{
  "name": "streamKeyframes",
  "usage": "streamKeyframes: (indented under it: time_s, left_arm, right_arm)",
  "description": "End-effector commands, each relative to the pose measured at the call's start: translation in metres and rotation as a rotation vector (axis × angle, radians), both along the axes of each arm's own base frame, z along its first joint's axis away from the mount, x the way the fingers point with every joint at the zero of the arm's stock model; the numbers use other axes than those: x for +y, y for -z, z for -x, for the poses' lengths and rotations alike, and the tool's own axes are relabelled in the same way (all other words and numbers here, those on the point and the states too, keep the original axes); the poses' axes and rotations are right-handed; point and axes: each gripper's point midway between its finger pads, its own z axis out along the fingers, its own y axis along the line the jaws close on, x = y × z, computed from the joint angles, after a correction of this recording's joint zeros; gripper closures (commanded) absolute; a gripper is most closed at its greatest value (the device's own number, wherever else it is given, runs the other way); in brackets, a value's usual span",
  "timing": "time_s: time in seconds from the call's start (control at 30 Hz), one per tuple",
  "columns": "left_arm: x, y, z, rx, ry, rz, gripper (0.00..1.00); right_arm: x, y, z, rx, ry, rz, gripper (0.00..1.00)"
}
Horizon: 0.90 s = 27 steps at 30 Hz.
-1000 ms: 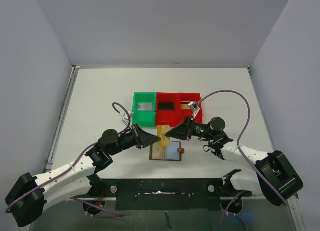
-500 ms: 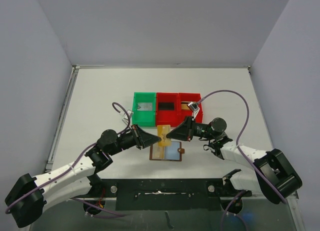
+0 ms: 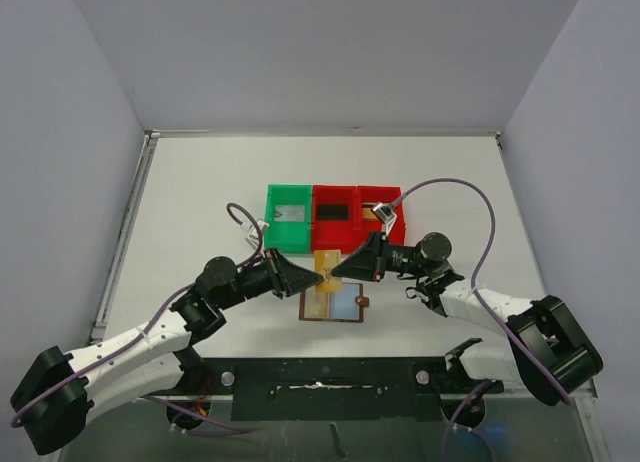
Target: Take the credit cards out of the card holder
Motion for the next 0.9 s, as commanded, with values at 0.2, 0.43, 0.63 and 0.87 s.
streamKeyframes:
  time_s: [0.2, 0.43, 0.63, 0.87]
  left_arm:
    - [0.018, 0.001, -0.023, -0.044, -0.125, -0.259, 0.29]
    - [0.055, 0.008, -0.037, -0.06, -0.277, -0.459, 0.28]
    - [0.1, -0.001, -0.052, -0.123, -0.462, -0.604, 0.28]
    - [0.133, -0.014, -0.064, -0.222, -0.578, -0.724, 0.27]
  right_arm:
    - [-0.005, -0.027, -0.022, -0.206, 0.131, 0.096, 1.0]
    - [-0.037, -0.03, -0.05, -0.465, 0.408, 0.269, 1.0]
    - [-0.08, -0.03, -0.065, -0.857, 0.608, 0.509, 1.0]
    - [-0.13, 0.009, -0.102, -0.906, 0.654, 1.031, 1.0]
